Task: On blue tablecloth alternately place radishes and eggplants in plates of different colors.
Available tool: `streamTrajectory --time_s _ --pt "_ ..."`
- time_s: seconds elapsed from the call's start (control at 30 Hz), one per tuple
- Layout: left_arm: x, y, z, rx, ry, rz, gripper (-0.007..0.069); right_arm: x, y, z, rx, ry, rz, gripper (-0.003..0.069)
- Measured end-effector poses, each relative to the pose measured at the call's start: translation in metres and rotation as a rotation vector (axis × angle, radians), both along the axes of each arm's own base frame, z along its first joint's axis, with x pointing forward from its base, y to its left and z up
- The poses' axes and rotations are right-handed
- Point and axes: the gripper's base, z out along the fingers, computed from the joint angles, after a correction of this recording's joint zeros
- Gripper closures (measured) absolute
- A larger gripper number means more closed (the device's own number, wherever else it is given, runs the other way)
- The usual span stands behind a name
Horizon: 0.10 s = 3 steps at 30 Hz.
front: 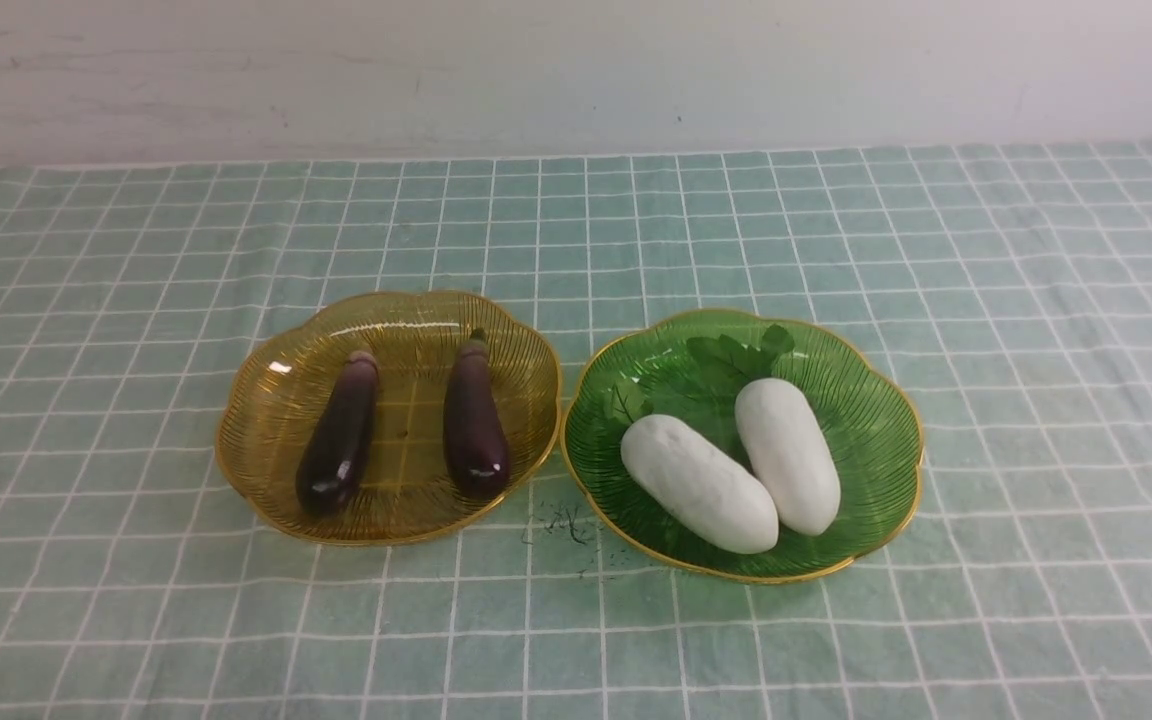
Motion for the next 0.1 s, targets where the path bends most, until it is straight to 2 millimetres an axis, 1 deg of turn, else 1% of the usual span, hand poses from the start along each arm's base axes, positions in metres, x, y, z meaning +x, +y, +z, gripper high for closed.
streamTrajectory --time_s 0.1 --pt "0.0 0.0 0.0 0.0 0.0 0.0 0.0632 0.0 0.0 0.0 0.0 0.0 0.0 0.0673"
